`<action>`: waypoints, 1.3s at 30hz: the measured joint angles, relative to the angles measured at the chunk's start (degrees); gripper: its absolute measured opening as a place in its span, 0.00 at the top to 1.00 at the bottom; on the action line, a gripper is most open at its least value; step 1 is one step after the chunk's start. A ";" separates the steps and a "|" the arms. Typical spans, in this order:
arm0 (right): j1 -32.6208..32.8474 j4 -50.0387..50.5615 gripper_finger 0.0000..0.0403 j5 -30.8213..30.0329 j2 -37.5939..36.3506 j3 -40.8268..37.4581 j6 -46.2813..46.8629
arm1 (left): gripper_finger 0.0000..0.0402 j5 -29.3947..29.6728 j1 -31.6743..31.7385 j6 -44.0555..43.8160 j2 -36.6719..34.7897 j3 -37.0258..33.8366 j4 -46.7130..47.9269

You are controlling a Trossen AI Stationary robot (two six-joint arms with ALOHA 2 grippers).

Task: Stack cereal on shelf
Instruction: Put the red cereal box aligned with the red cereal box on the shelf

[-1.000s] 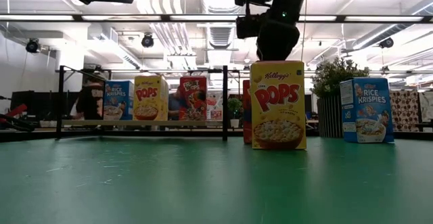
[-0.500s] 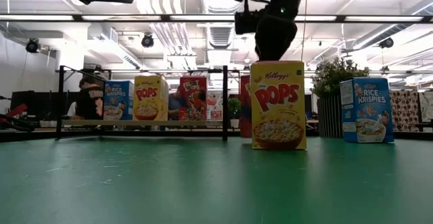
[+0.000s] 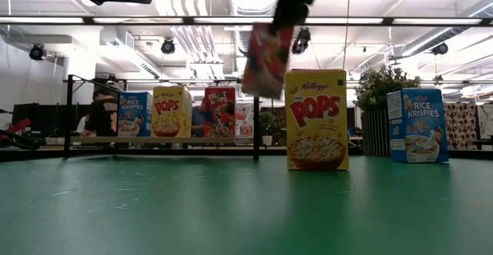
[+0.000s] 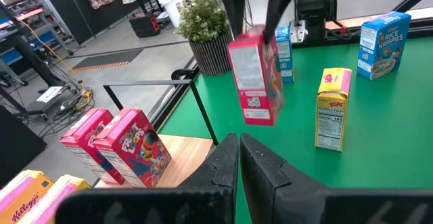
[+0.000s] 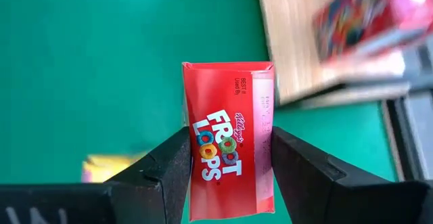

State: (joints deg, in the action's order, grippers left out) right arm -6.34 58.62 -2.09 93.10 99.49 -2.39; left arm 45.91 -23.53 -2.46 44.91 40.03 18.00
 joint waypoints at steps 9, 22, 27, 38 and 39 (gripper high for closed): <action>0.71 -12.06 0.56 0.59 3.47 5.53 -5.21 | 1.00 0.00 0.00 0.03 0.00 0.02 -0.02; -2.63 -4.54 0.56 -5.48 21.82 23.45 -16.59 | 1.00 0.00 0.00 0.94 0.02 0.28 -0.19; -5.46 3.19 0.56 -5.40 28.38 31.69 -17.12 | 1.00 0.00 0.00 1.56 0.00 0.28 -0.18; -7.60 5.59 0.56 -5.25 31.21 35.47 -18.83 | 1.00 0.00 0.00 1.99 0.02 0.31 -0.15; -7.70 5.59 0.56 -5.24 31.21 35.47 -18.84 | 1.00 0.02 0.00 1.99 0.02 0.31 -0.17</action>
State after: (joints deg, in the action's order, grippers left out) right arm -14.04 64.20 -7.33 124.31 134.96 -21.23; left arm 45.93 -23.53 -0.47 44.93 40.34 17.82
